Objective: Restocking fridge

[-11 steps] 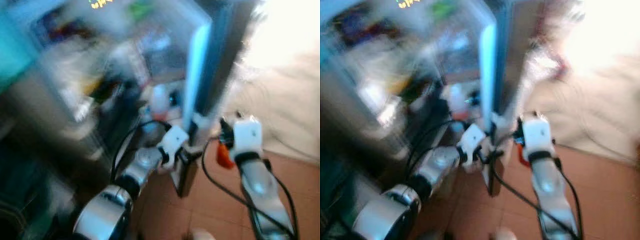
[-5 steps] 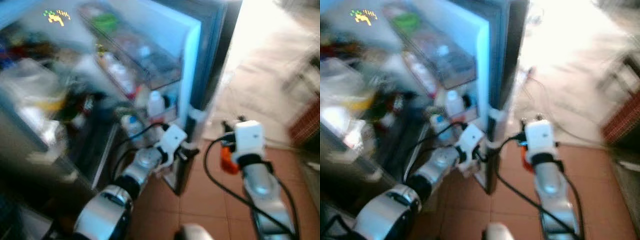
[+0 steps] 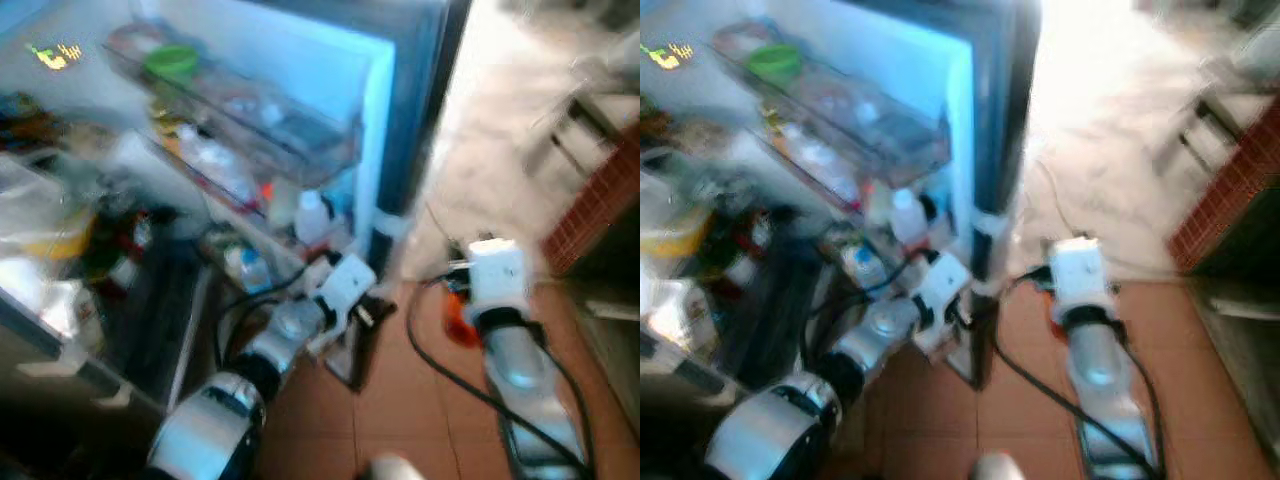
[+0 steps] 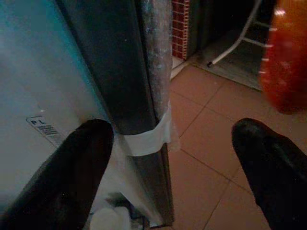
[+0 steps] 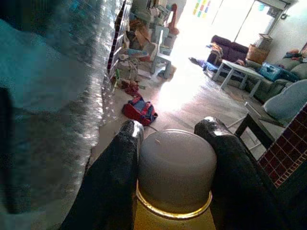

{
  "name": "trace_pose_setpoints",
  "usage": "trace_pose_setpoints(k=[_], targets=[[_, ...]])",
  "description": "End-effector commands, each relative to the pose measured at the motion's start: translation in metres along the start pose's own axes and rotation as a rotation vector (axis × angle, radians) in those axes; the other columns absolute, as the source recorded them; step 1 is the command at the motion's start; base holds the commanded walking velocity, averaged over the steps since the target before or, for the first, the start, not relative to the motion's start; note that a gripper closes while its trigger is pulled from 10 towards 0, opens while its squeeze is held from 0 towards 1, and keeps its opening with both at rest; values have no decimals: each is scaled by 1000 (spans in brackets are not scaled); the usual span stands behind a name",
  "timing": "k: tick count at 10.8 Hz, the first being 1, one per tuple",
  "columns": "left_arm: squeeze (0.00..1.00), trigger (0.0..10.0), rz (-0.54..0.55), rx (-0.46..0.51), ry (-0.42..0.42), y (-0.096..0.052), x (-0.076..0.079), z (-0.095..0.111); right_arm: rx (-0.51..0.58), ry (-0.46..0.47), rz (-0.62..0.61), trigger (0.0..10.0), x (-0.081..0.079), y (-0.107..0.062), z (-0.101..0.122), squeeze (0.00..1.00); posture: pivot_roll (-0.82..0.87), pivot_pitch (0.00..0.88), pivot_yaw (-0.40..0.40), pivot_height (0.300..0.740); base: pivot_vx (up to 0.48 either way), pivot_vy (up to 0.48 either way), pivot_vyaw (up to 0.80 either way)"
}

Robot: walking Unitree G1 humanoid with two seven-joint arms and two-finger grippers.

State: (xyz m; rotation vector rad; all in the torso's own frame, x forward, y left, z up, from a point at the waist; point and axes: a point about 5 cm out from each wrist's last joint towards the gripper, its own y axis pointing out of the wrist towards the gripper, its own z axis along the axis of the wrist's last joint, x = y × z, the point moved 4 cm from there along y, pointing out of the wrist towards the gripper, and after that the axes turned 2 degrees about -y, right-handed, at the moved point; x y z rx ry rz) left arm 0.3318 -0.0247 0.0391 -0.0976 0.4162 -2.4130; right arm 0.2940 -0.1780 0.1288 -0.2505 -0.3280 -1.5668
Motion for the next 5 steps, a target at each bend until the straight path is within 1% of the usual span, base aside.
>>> trace_pose_setpoints(k=[1,5], targets=[[0,10000,-13,59,-84,16,25,21,19,-20,-35,10000,10,1,4,0,-161,12,38,740,472,0,0],[0,10000,3,52,-75,17,25,21,11,-36,-52,10000,14,0,2,0,-162,21,37,740,480,0,0]])
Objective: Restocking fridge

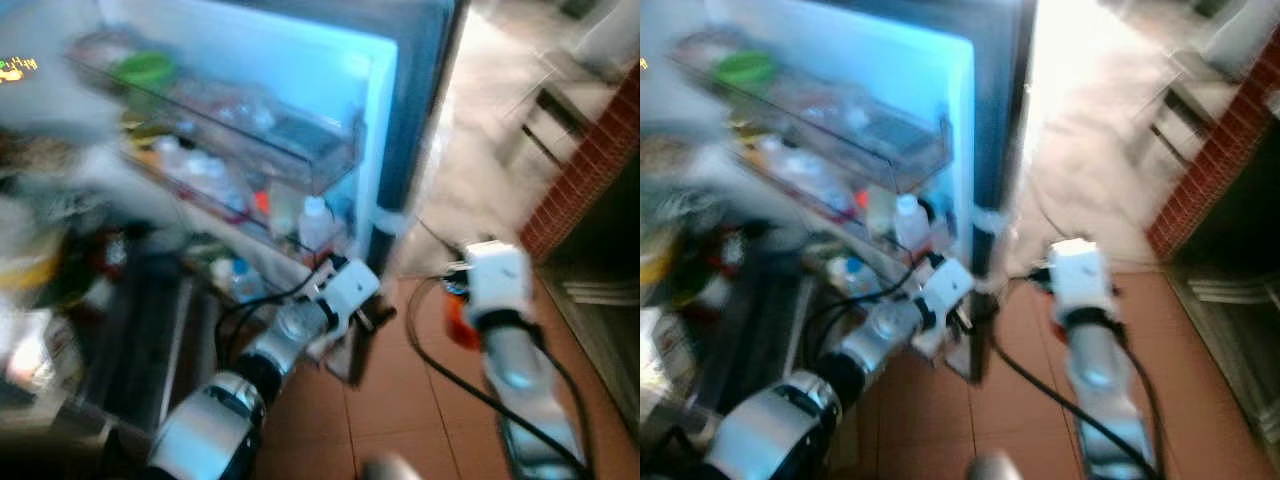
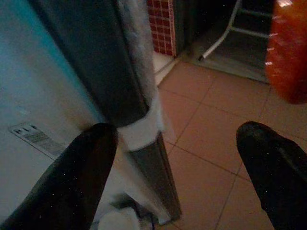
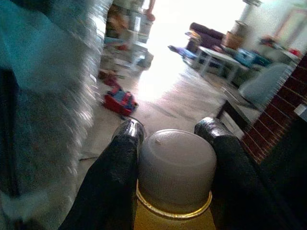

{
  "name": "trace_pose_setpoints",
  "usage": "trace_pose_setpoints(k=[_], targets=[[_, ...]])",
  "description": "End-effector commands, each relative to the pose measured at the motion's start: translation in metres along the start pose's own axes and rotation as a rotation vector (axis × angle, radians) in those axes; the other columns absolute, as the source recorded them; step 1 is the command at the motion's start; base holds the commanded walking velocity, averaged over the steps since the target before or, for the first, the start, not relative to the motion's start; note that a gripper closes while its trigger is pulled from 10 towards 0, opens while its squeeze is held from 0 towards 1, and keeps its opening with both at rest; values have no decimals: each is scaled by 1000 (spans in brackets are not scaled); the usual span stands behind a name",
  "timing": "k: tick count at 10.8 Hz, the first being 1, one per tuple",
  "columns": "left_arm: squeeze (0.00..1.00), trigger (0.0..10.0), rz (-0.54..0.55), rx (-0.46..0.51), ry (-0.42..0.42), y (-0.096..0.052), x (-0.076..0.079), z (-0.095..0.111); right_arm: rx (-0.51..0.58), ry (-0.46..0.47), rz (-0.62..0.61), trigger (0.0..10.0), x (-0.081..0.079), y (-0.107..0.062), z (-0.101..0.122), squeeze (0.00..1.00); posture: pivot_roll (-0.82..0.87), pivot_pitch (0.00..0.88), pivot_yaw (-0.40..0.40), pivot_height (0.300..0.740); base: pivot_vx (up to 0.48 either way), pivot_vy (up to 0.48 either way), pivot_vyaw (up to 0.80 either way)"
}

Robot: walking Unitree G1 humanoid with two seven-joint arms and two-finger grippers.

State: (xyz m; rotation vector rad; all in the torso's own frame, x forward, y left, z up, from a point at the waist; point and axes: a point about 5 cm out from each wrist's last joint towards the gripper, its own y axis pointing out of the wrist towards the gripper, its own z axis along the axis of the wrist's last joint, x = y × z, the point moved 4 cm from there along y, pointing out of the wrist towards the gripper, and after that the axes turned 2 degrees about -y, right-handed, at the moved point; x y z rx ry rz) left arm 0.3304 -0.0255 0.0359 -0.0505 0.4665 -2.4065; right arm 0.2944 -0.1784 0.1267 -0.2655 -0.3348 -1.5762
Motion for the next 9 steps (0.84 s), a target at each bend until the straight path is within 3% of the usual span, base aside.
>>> trace_pose_setpoints(k=[1,5,7,9], targets=[[0,10000,6,72,-117,15,21,24,18,-25,-40,10000,14,0,4,0,-163,23,34,740,480,0,0],[0,10000,35,61,-119,16,19,23,22,-30,-39,10000,15,1,5,0,-166,28,31,740,480,0,0],[0,10000,97,48,-93,15,11,22,21,-31,-36,10000,15,1,5,0,-166,28,31,740,446,0,0],[0,10000,146,43,-88,13,4,21,23,-33,-35,10000,15,1,5,0,-168,33,29,740,396,268,0]])
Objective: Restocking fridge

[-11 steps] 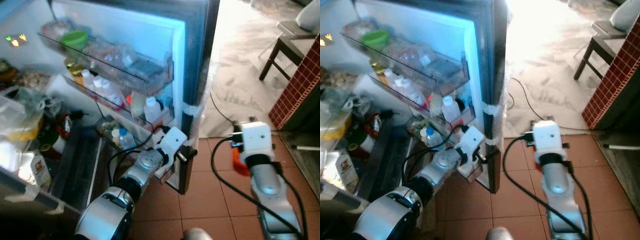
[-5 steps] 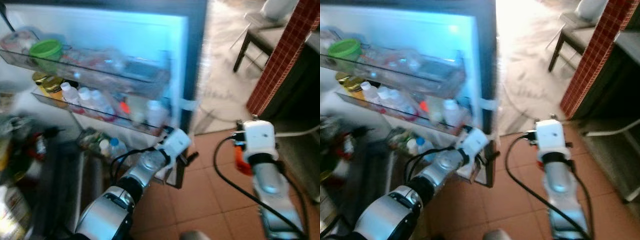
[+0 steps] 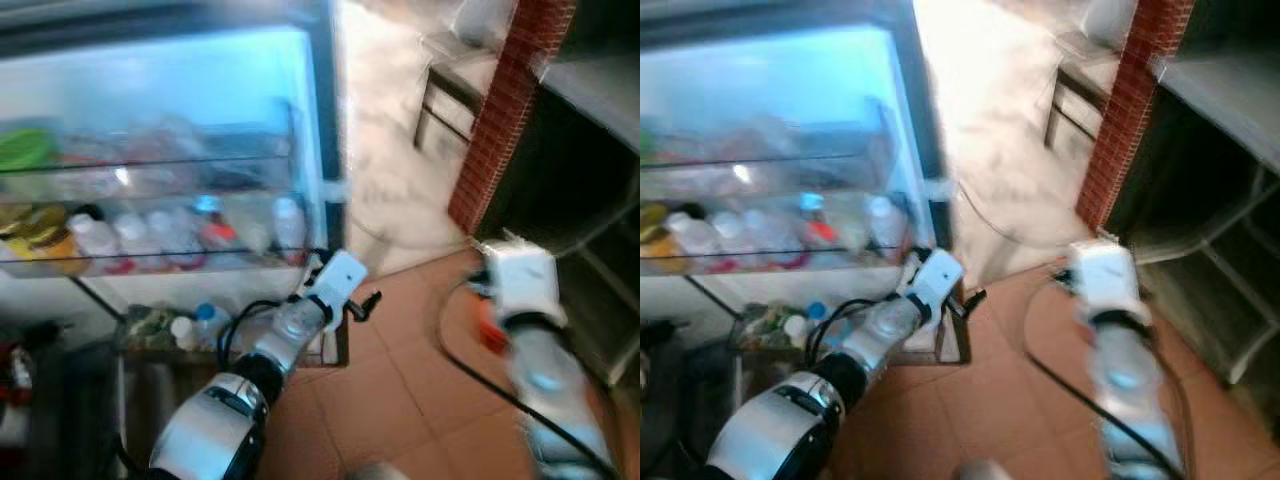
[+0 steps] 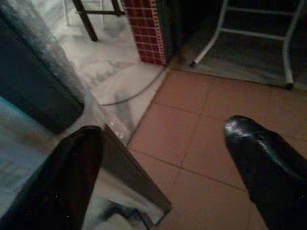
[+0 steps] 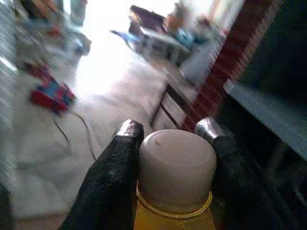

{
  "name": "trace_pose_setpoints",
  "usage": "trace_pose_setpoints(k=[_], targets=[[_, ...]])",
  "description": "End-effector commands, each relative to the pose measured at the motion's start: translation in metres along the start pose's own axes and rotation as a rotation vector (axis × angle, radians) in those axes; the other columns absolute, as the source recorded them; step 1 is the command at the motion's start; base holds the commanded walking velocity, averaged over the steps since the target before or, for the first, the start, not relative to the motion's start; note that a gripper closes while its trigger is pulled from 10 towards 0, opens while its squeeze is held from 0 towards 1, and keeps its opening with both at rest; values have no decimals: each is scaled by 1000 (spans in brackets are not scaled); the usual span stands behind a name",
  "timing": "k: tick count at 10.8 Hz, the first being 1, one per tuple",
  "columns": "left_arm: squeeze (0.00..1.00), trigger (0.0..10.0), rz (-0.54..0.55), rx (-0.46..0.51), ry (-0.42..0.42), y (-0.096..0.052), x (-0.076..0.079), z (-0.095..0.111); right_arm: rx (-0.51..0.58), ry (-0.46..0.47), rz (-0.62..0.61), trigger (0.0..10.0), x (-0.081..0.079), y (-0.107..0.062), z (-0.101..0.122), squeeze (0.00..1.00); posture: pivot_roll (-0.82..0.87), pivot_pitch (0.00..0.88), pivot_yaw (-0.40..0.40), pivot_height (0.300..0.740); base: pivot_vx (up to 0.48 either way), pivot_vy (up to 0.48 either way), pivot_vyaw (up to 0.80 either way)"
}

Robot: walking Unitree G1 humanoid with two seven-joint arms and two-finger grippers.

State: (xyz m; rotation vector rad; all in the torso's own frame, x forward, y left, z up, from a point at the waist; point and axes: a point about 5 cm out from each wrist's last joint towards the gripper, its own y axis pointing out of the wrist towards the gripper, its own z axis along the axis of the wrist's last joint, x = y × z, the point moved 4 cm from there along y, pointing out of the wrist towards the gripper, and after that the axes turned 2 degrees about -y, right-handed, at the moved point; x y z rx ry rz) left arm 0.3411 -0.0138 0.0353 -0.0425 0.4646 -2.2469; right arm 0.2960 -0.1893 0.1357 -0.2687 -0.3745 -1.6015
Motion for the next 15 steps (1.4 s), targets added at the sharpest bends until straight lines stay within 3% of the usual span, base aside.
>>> trace_pose_setpoints(k=[1,5,7,11,15], targets=[[0,10000,18,50,-79,11,19,23,7,-7,0,10000,1,-1,1,0,-167,33,28,740,322,289,0],[0,10000,85,29,-91,11,9,20,8,-8,6,10000,0,-1,1,0,-167,32,25,740,0,354,0],[0,10000,161,38,-56,10,-1,22,7,-9,8,10000,0,-1,1,0,-170,32,25,740,0,0,0],[0,10000,196,42,-116,4,-11,14,10,-19,2,10000,1,0,1,0,-163,25,26,740,0,0,0],[0,10000,215,51,-117,3,-21,17,15,-18,8,10000,-1,1,1,0,-160,17,31,740,0,0,0]])
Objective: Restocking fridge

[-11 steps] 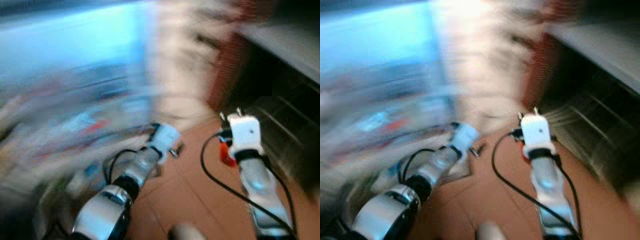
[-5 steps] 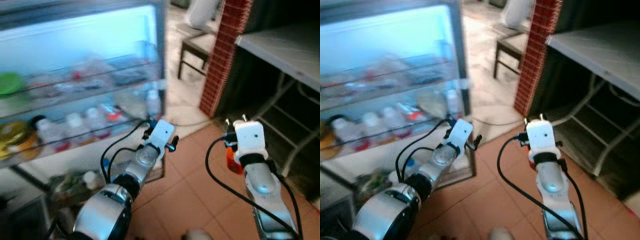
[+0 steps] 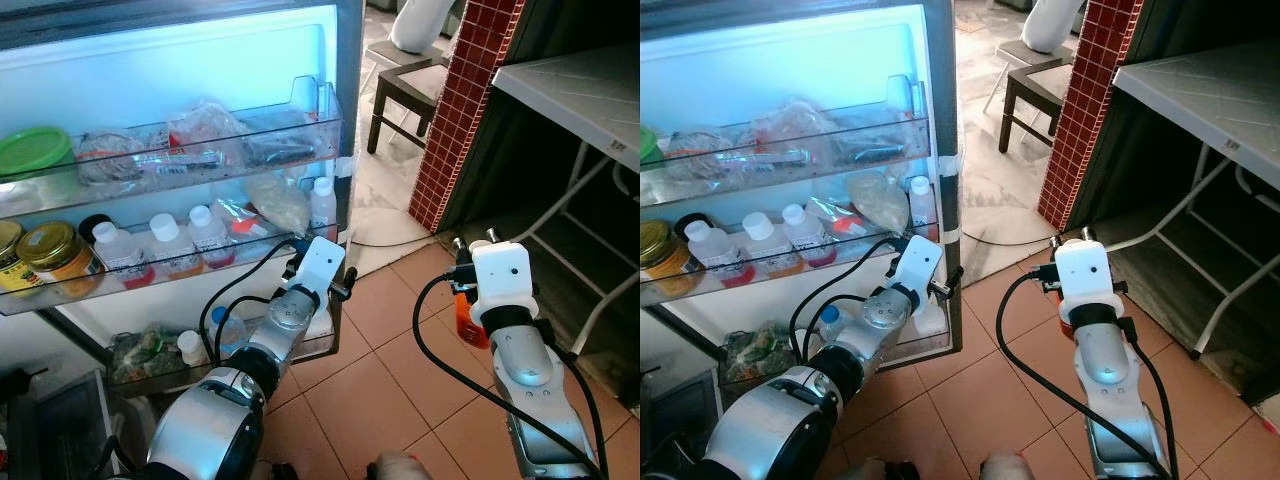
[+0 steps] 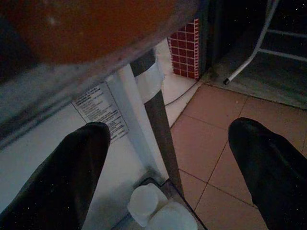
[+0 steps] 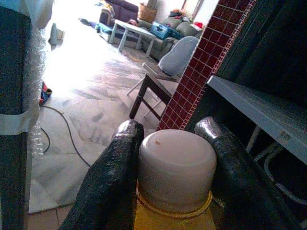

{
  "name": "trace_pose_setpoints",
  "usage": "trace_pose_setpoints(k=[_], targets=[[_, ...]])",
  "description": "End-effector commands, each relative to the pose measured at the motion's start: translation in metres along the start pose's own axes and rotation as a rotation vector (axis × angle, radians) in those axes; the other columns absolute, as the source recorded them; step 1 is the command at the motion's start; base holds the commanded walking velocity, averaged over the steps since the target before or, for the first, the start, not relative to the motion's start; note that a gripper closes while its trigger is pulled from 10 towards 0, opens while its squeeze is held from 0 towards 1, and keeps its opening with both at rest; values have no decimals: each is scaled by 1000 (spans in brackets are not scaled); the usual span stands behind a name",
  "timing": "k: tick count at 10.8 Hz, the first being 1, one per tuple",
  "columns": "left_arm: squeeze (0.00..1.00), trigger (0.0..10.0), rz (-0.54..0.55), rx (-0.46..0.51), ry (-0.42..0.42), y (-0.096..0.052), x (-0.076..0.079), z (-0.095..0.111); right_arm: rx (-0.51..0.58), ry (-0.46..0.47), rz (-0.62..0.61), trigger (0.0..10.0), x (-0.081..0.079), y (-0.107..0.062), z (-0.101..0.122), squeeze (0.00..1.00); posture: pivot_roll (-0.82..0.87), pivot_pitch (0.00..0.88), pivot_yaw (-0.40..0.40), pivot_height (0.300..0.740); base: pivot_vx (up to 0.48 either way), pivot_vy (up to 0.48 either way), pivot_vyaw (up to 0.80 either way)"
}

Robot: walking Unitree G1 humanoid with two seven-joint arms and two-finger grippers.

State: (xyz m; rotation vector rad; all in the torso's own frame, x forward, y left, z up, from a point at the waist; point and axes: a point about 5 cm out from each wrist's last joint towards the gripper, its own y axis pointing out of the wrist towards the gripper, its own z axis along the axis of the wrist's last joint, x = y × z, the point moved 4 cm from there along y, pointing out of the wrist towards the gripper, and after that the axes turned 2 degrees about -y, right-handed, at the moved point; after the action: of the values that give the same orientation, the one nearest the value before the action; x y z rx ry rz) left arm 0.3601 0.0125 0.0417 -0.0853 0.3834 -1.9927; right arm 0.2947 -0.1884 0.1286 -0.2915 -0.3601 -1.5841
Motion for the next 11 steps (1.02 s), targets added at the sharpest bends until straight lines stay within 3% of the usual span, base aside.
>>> trace_pose_setpoints(k=[1,3,5,7,9,10,11], targets=[[0,10000,21,-4,4,5,7,9,38,-10,-8,10000,2,3,8,0,-163,16,34,740,0,0,0],[0,10000,130,-52,-32,2,-12,-2,37,-4,-10,10000,2,3,8,0,-166,15,37,740,0,0,0],[0,10000,248,-28,-165,-7,-40,-11,36,-8,-18,10000,5,3,7,0,-163,20,41,740,0,0,0],[0,10000,383,0,-235,-24,-69,-26,34,-7,-17,10000,5,3,7,0,-148,27,39,740,0,0,0],[0,10000,465,23,-244,-35,-87,-31,35,-6,-14,10000,4,3,7,0,-144,28,37,740,0,0,0],[0,10000,591,50,-242,-50,-114,-33,36,-5,-13,10000,4,4,7,0,-144,28,37,740,0,0,0],[0,10000,613,49,-248,-55,-121,-35,39,-4,-6,10000,3,5,8,0,-136,31,34,740,0,0,0]])
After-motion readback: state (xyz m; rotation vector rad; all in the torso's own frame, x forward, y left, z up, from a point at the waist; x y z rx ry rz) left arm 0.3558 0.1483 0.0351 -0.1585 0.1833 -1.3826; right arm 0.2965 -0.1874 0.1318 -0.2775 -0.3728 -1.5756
